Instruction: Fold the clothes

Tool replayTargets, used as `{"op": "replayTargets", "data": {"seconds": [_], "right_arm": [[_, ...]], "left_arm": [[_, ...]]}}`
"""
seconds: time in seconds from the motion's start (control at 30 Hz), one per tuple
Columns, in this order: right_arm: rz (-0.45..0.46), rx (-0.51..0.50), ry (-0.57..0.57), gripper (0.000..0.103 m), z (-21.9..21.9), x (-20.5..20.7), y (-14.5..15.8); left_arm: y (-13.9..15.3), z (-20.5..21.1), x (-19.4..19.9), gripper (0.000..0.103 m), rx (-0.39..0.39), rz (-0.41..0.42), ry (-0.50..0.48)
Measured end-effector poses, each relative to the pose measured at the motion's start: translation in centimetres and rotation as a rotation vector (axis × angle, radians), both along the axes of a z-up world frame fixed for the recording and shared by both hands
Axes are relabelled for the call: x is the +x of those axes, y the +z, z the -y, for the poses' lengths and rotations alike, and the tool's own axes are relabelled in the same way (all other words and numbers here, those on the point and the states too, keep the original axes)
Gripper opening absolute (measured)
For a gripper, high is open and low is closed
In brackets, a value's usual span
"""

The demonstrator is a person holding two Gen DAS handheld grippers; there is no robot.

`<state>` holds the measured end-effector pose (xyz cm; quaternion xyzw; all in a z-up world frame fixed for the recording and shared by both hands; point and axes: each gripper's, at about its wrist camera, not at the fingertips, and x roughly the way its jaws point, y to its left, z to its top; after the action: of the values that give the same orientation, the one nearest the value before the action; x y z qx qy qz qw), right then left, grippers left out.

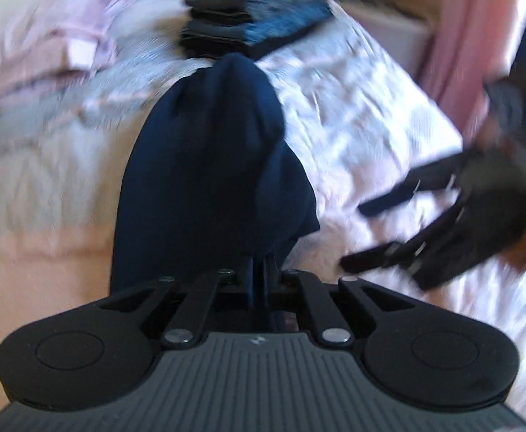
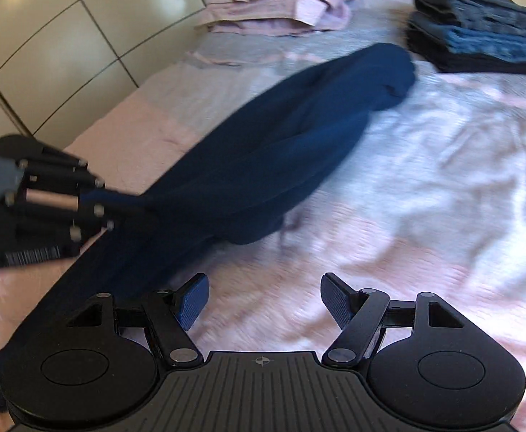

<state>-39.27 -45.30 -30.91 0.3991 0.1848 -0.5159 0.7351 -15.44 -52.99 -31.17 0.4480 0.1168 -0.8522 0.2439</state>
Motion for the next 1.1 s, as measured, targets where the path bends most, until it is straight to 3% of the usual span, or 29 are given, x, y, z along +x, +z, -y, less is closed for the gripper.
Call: {"op": "replayTargets", "data": {"seconds": [0.33, 0.57, 0.8, 0.93, 1.0, 1.1], "right_arm": [[0.165, -0.023, -0.059, 0.073, 4.3, 4.0, -2.1], [0.095, 0.059, -0.26, 0.073, 2.6, 1.0, -2.1], [0.112, -0.001, -0.152, 0.073, 2.6, 2.5, -1.6], [0.161, 0.005, -0.173, 0.072, 4.9, 2.3, -2.3], [0.18, 0.02, -0.163, 0.04, 5.7, 1.6, -1.7], [0.182, 0.06, -0.161, 0.023, 6.0, 0.2, -0.4]], "left_arm": [[0.6, 3.5, 3.5, 0.004, 0.134, -0.116, 0.085], [0.0, 4.8, 4.2, 0.004, 0.143, -0.112, 0.102], [-0.3, 5.1, 4.1, 0.006, 0.157, -0.105, 0.087], [-0.2, 4.0, 3.7, 0.019, 0.124, -0.074, 0.058], [0.1, 2.2, 3.1, 0.028, 0.057, -0.036, 0.007], [0.5, -1.4, 1.7, 0.042, -0.102, 0.018, -0.088]]}}
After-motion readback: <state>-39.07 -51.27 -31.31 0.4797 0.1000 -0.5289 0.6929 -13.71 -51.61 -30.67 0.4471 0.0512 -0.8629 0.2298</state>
